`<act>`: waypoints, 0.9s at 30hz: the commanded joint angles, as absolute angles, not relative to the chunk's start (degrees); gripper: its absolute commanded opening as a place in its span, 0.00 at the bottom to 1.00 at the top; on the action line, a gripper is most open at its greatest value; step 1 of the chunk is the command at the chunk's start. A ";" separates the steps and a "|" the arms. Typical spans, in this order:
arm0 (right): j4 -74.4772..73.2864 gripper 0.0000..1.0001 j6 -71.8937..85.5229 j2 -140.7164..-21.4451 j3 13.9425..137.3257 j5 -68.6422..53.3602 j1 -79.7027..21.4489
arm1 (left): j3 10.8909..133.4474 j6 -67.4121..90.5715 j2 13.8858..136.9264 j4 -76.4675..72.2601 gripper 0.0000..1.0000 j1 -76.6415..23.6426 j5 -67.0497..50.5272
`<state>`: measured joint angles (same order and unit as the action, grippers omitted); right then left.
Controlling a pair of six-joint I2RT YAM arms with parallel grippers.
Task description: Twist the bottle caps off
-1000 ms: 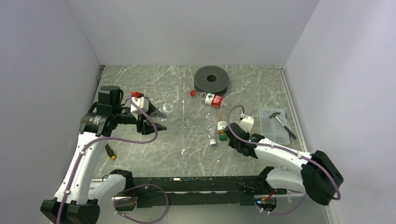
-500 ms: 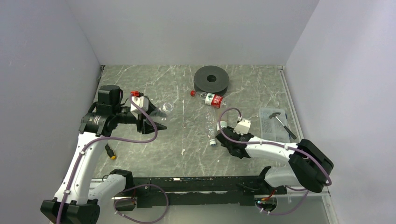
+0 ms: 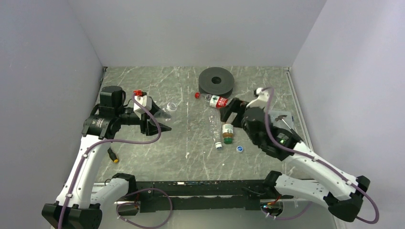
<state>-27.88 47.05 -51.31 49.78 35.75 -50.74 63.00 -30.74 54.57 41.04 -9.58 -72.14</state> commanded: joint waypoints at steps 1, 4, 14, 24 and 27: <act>-15.83 0.96 30.75 -52.51 61.39 21.44 -51.46 | 62.49 -26.58 53.79 36.65 0.27 -9.49 -74.28; -8.06 0.99 26.97 -55.62 66.78 11.31 -52.45 | 62.66 -25.46 53.79 36.23 0.28 -9.49 -74.31; 6.73 0.99 22.41 -68.69 78.34 -5.83 -57.41 | 62.26 -20.61 53.88 33.49 0.28 -9.49 -73.80; 5.08 0.81 19.86 -75.88 83.09 -3.74 -60.91 | 62.25 -17.37 53.70 30.94 0.28 -9.49 -73.57; 3.52 0.72 19.39 -77.32 83.78 -1.93 -61.39 | 62.18 -15.62 53.53 29.31 0.28 -9.49 -73.72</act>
